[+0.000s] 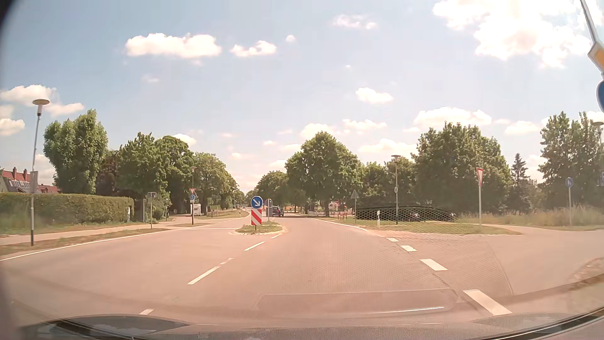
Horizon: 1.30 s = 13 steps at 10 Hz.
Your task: Follow the waypoints while adhering to traffic rules and regulations
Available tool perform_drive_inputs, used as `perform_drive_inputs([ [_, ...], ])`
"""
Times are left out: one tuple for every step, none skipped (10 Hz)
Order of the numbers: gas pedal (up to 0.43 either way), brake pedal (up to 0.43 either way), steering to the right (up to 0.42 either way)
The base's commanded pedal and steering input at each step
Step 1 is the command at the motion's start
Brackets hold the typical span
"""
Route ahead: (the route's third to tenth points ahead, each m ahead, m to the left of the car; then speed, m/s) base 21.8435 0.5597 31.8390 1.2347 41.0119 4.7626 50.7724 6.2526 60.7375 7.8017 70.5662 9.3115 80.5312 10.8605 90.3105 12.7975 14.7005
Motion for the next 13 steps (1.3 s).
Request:
perform_drive_inputs([
  [0.138, 0.012, -0.001],
  [0.138, 0.012, -0.001],
  [0.138, 0.012, -0.003],
  [0.138, 0.012, -0.005],
  [0.150, 0.012, -0.008],
  [0.150, 0.012, -0.010],
  [0.150, 0.012, -0.010],
  [0.150, 0.012, -0.013],
  [0.150, 0.012, -0.018],
  [0.150, 0.012, -0.024],
  [0.157, 0.012, -0.028],
  [0.157, 0.012, -0.029],
  [0.157, 0.012, -0.030],
])
